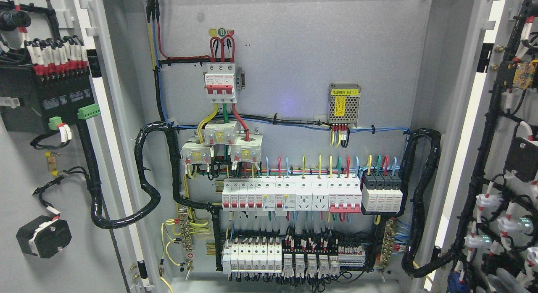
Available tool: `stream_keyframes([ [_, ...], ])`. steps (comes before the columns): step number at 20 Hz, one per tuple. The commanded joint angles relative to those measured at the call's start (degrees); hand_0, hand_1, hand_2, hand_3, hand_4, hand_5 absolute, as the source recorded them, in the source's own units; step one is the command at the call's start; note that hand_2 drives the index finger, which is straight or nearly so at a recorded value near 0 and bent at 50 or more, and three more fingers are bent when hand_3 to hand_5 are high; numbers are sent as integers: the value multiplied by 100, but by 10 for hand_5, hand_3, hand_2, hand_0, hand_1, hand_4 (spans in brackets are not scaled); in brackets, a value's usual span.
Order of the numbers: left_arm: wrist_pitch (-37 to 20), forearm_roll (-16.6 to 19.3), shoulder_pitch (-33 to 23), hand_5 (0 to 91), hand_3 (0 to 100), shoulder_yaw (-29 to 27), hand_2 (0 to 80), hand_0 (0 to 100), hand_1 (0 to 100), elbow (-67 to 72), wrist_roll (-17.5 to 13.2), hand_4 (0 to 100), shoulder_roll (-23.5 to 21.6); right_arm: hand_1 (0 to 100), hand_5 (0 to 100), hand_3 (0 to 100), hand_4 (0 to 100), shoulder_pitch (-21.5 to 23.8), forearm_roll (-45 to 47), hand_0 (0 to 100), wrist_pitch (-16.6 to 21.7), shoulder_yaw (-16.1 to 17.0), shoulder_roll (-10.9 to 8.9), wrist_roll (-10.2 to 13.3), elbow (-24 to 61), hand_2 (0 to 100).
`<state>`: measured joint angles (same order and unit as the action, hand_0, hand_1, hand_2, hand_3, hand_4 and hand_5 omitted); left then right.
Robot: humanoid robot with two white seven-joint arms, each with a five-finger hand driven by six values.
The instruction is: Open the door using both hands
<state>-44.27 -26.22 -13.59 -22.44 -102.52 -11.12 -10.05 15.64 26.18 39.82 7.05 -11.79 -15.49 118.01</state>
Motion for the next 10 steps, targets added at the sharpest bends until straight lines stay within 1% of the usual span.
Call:
stream_keyframes([
  [1,-2456,-155,409,0,0,-313,0,0,0,935,4,0,-568,0,0,0,0,88,1,382,0,235,80,2,-15,0],
  [3,-2315,-164,541,0,0,-322,0,0,0,1111,4,0,-639,0,0,0,0,97,19,382,0,279,80,37,-50,0],
  [5,-2165,-164,646,0,0,-322,0,0,0,1260,4,0,-709,0,0,0,0,97,229,382,-9,358,80,90,-76,0],
  [10,-1770,-155,910,0,0,-383,0,0,0,1498,4,0,-727,0,0,0,0,105,318,383,-9,490,63,90,-208,0],
])
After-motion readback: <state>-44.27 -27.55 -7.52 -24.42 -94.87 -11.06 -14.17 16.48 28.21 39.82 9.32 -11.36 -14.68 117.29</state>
